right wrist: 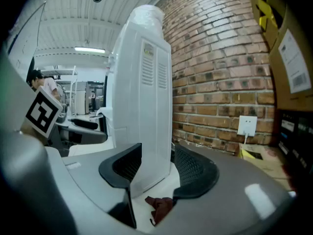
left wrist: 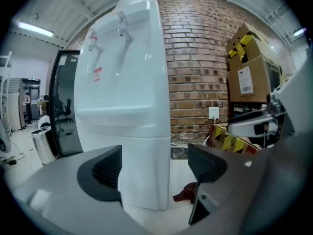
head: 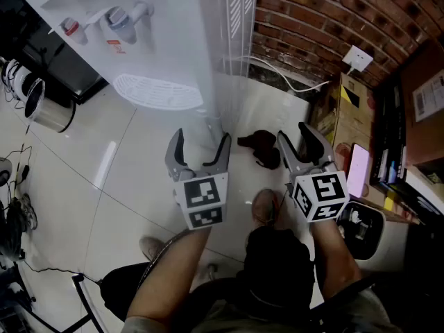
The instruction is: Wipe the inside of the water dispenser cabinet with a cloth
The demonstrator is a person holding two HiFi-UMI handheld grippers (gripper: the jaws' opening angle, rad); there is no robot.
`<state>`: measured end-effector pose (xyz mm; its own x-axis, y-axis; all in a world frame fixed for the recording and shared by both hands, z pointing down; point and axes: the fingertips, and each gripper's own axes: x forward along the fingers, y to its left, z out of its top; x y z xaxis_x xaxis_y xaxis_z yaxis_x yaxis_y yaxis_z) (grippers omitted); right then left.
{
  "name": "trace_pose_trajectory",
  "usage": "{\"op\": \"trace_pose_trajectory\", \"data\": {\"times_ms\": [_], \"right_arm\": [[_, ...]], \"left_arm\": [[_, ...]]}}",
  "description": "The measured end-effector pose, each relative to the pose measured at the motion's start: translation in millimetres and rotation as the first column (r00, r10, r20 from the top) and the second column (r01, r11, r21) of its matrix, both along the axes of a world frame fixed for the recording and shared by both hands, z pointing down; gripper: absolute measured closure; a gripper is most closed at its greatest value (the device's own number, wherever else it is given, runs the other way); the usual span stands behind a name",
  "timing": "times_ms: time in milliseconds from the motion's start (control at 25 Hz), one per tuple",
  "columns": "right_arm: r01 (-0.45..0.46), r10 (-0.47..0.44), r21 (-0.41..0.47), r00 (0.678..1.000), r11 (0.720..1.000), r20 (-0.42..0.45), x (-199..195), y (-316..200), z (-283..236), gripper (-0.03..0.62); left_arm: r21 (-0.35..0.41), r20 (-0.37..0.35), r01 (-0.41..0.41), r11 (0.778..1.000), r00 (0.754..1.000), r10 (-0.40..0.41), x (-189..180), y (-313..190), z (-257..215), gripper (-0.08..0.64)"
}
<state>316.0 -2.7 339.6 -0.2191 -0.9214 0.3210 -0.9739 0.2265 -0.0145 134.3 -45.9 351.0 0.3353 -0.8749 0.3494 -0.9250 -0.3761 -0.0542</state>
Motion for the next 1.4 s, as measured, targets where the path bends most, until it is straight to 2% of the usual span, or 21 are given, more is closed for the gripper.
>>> {"op": "trace_pose_trajectory", "data": {"times_ms": [160,280,360,440,520,600,720,760,800,840,920,1000,1080,1160,1240,1320,1400], "right_arm": [[0.015,-0.015,-0.106,1.000,0.994,0.004,7,-37,79,0.335],[0.023,-0.023,-0.243,1.000,0.970,0.003,8,-58,159,0.274],[0.025,-0.031,-0.356,0.999,0.934,-0.011,7,-65,220,0.255],[0.023,-0.049,-0.469,0.998,0.883,-0.045,6,-66,279,0.247],[0.016,-0.069,-0.552,0.995,0.834,-0.075,7,-65,321,0.247],[0.000,-0.076,-0.609,0.992,0.793,-0.098,9,-63,349,0.247],[-0.049,-0.077,-0.678,0.985,0.733,-0.154,18,-56,375,0.314],[-0.062,-0.081,-0.694,0.982,0.717,-0.171,22,-53,380,0.370],[-0.070,-0.086,-0.706,0.979,0.705,-0.183,24,-50,382,0.455],[-0.073,-0.091,-0.712,0.978,0.698,-0.189,26,-47,381,0.487],[-0.064,-0.101,-0.709,0.977,0.702,-0.187,24,-44,374,0.507],[-0.050,-0.094,-0.679,0.980,0.733,-0.174,20,-41,356,0.514],[-0.013,-0.094,-0.613,0.985,0.790,-0.142,9,-38,323,0.518],[0.066,-0.135,-0.520,0.986,0.851,-0.096,-12,-31,274,0.518],[0.168,-0.208,-0.422,0.977,0.891,-0.051,-39,-18,217,0.518],[0.272,-0.289,-0.317,0.957,0.909,-0.008,-70,-6,157,0.519],[0.382,-0.382,-0.205,0.923,0.901,0.041,-108,3,94,0.520]], "left_arm": [[-0.006,0.016,0.025,1.000,1.000,-0.024,11,-27,25,0.118],[-0.004,0.030,0.045,0.999,0.999,-0.045,19,-41,36,0.097],[0.006,0.072,0.068,0.998,0.995,-0.068,21,-48,40,0.094],[0.021,0.129,0.096,0.995,0.987,-0.098,17,-51,43,0.095],[0.008,0.125,0.101,0.995,0.987,-0.101,13,-52,47,0.129],[-0.022,0.096,0.091,0.996,0.991,-0.088,11,-54,49,0.123],[-0.040,0.098,0.080,0.996,0.992,-0.076,8,-53,49,0.120],[-0.043,0.101,0.075,0.996,0.992,-0.071,6,-51,49,0.120],[-0.045,0.104,0.068,0.997,0.993,-0.063,4,-48,49,0.121],[-0.046,0.108,0.057,0.997,0.993,-0.052,2,-45,48,0.121],[-0.047,0.123,0.030,0.998,0.992,-0.024,-6,-34,47,0.137],[-0.055,0.143,0.003,0.998,0.990,0.005,-16,-19,46,0.166],[-0.070,0.158,-0.027,0.997,0.987,0.038,-30,-1,46,0.195],[-0.081,0.178,-0.057,0.995,0.982,0.070,-46,18,46,0.229],[-0.083,0.195,-0.077,0.994,0.976,0.092,-65,38,46,0.262],[-0.085,0.200,-0.076,0.994,0.975,0.091,-89,54,46,0.303],[-0.091,0.202,-0.063,0.994,0.976,0.080,-115,68,47,0.341]]}}
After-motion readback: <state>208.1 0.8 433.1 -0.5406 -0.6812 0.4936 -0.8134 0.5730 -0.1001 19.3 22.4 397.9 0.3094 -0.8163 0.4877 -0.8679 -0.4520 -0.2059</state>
